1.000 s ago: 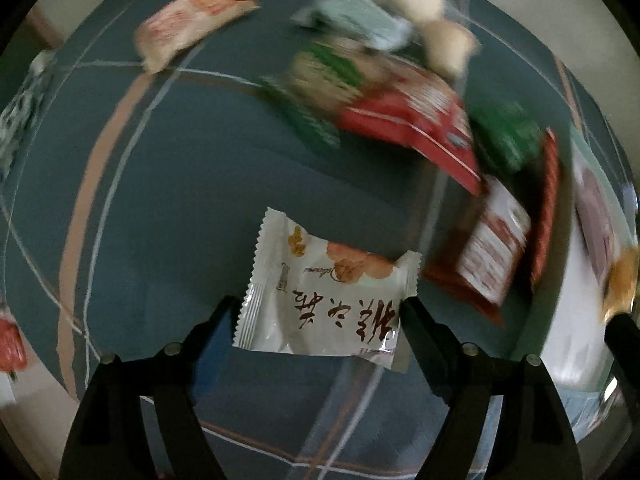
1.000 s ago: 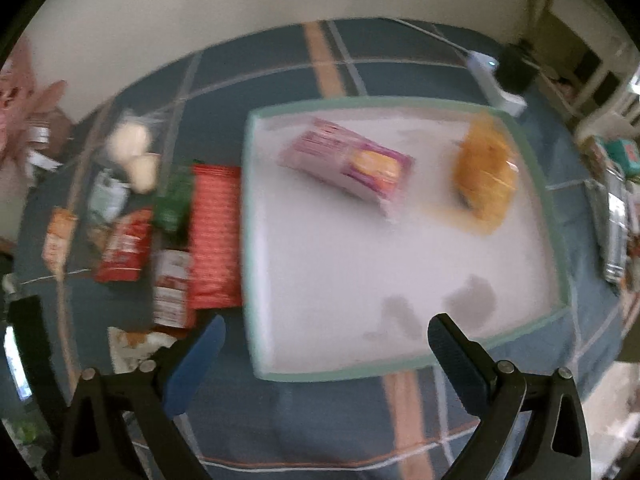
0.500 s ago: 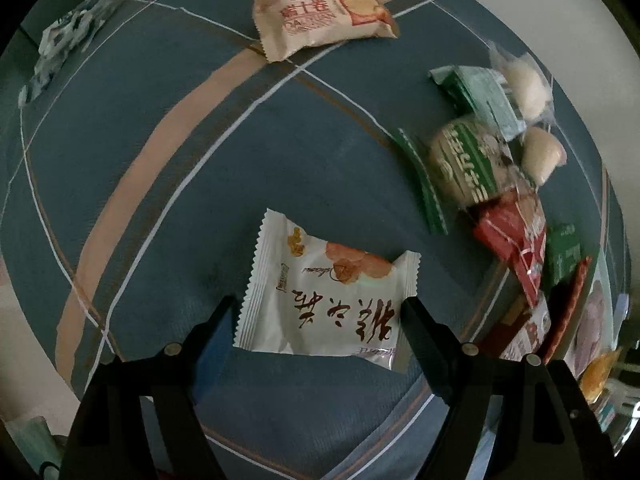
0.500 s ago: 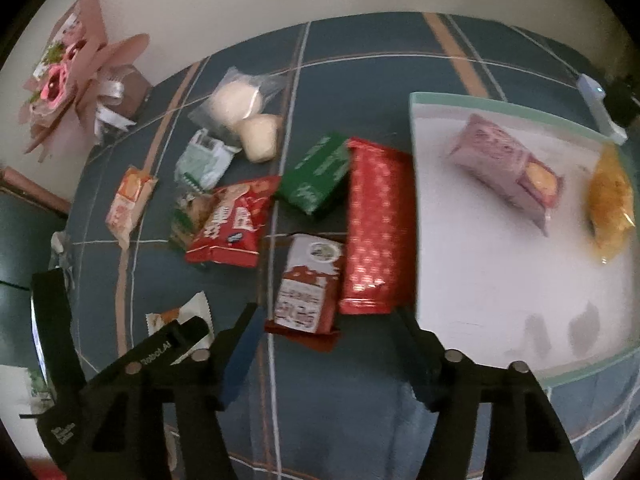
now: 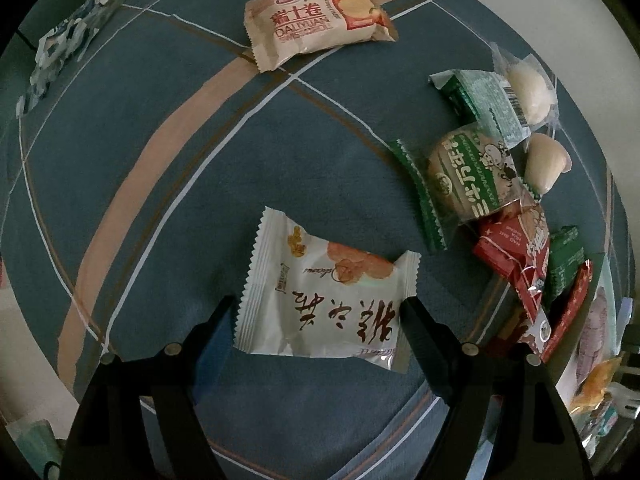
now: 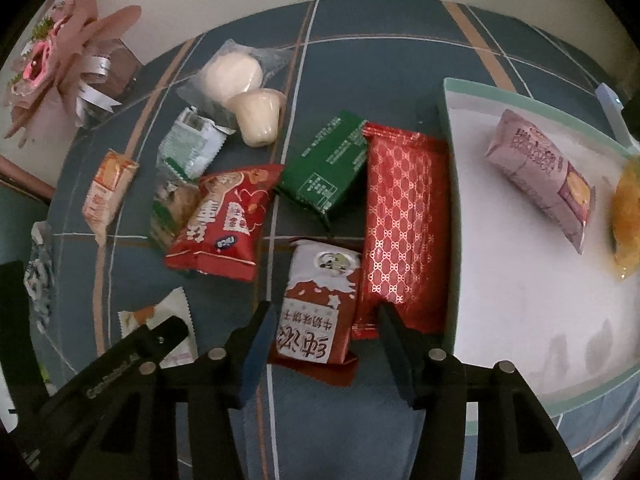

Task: Organize snacks
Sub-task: 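Grasp the red-and-white milk biscuit pack with the right tool while the left tool holds the white wrapper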

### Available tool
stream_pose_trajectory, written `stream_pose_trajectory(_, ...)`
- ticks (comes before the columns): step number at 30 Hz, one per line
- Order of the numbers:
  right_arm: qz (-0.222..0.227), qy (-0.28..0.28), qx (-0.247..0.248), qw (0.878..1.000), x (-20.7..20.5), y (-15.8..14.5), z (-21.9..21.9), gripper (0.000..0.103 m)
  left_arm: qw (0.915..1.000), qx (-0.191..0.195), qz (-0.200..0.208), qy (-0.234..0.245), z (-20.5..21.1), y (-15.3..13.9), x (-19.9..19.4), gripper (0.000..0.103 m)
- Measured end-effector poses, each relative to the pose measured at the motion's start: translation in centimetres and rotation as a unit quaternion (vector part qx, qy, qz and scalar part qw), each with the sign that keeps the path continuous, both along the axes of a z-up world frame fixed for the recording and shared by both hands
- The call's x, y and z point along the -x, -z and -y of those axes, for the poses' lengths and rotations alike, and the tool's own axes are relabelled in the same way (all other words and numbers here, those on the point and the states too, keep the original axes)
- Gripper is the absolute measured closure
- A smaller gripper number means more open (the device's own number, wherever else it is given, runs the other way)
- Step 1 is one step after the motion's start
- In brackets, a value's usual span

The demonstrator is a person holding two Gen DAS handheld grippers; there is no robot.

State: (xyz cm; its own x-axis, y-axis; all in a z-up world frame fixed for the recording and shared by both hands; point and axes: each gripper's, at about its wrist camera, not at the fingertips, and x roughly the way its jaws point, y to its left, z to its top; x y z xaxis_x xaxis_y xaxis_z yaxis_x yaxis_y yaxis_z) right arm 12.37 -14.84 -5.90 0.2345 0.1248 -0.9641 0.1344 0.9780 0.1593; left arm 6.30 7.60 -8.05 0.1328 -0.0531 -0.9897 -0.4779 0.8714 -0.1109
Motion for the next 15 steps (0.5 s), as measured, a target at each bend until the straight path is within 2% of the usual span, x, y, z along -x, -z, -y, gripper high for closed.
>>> stream_pose_trajectory(6, -0.007, -0.001, -0.014, 1.000, -0.1, 1.1, 0.1, 0.055, 0.9998, -0.013, 0.000, 0.014, 1.6, 0.5, -0.9, 0.020)
stream_pose_trajectory(11, -0.007, -0.019, 0.014, 1.000, 0.0, 1.8, -0.7, 0.057, 0.9989, -0.037, -0.004, 0.027, 4.8, 1.6, -2.7, 0.021)
stream_pose_trajectory(15, -0.004, -0.020, 0.020, 1.000, 0.0, 2.1, -0.9, 0.058, 0.9987, -0.042, -0.002, 0.028, 5.1, 1.6, -2.9, 0.021)
